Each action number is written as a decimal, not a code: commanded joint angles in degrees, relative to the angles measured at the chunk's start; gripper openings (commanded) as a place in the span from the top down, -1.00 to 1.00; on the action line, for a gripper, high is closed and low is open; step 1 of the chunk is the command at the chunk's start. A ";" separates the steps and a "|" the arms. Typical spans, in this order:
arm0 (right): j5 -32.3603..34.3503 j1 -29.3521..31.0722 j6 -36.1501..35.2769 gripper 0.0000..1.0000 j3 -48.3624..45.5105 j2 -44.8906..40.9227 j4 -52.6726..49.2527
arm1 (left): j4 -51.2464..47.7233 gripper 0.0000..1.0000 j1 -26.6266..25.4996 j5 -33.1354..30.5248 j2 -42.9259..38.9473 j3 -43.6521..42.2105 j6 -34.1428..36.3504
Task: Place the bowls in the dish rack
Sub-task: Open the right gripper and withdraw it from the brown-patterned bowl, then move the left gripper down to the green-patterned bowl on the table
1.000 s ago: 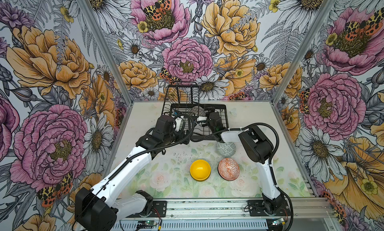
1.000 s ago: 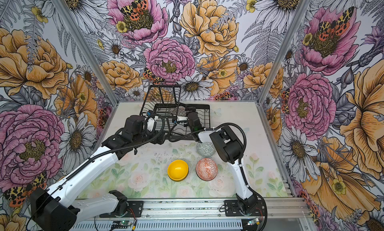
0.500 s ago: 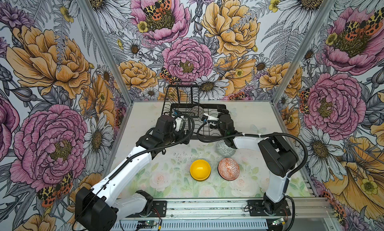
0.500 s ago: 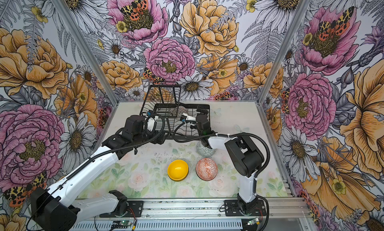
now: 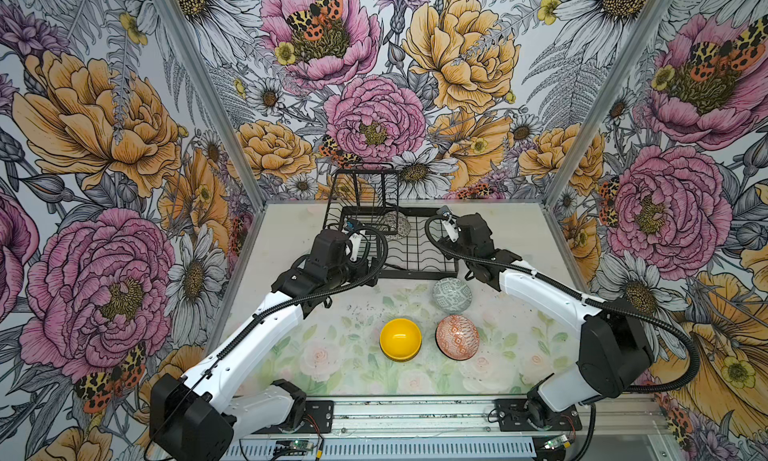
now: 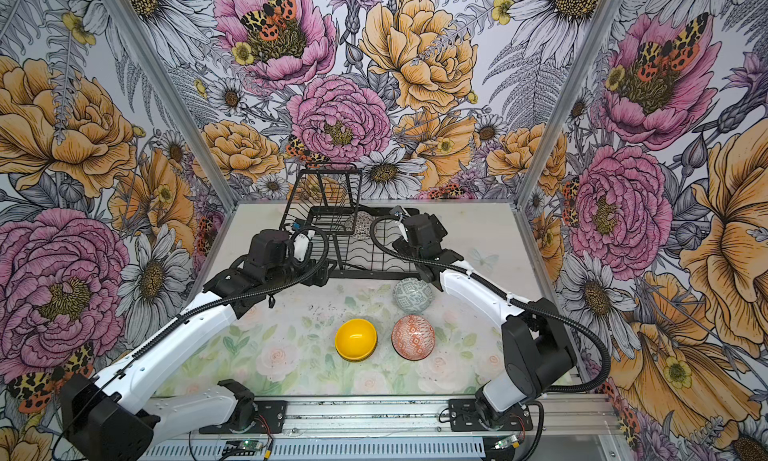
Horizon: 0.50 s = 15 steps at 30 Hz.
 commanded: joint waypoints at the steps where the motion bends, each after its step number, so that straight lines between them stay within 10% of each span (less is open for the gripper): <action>1: -3.77 -0.31 11.51 -0.98 4.39 -0.56 -17.65 | 1.47 -0.98 -0.77 -0.88 -0.15 -0.03 -1.43; 15: -14.43 -3.81 20.35 -0.99 13.01 -1.87 -31.99 | 4.32 -0.98 -9.22 1.72 4.19 -1.30 -1.83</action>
